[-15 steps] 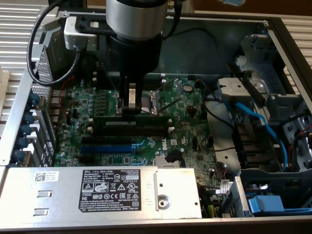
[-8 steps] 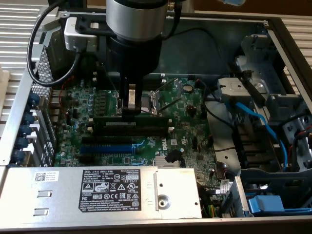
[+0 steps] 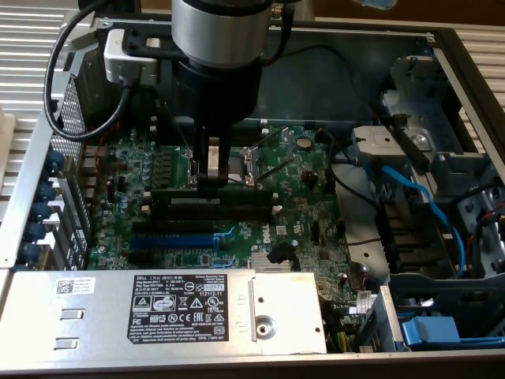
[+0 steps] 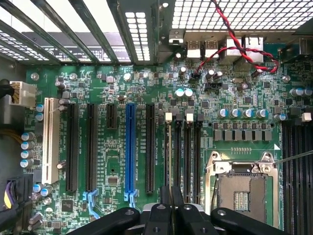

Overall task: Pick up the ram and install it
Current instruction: 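Insert the ram into the slot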

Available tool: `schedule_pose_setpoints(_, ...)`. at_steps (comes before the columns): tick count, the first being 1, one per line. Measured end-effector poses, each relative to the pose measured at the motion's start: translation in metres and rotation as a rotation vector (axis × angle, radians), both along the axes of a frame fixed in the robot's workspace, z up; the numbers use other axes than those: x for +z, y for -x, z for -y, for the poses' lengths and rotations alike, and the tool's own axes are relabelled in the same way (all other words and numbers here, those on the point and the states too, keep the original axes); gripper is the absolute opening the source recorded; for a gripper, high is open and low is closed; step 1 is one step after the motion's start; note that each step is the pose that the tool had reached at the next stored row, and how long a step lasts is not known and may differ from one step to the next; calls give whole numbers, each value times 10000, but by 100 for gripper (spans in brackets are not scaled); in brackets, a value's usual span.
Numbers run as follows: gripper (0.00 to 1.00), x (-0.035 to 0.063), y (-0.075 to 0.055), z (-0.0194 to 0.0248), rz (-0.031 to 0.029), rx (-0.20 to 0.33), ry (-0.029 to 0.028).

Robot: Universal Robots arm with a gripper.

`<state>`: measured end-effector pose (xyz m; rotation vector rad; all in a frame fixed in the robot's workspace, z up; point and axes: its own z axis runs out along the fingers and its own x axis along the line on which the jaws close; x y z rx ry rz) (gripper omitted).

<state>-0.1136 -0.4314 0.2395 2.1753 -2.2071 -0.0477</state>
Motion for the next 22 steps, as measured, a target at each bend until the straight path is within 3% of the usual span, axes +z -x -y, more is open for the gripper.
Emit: schedule_pose_setpoints(22,12,-26,1,0,0,-84,1)
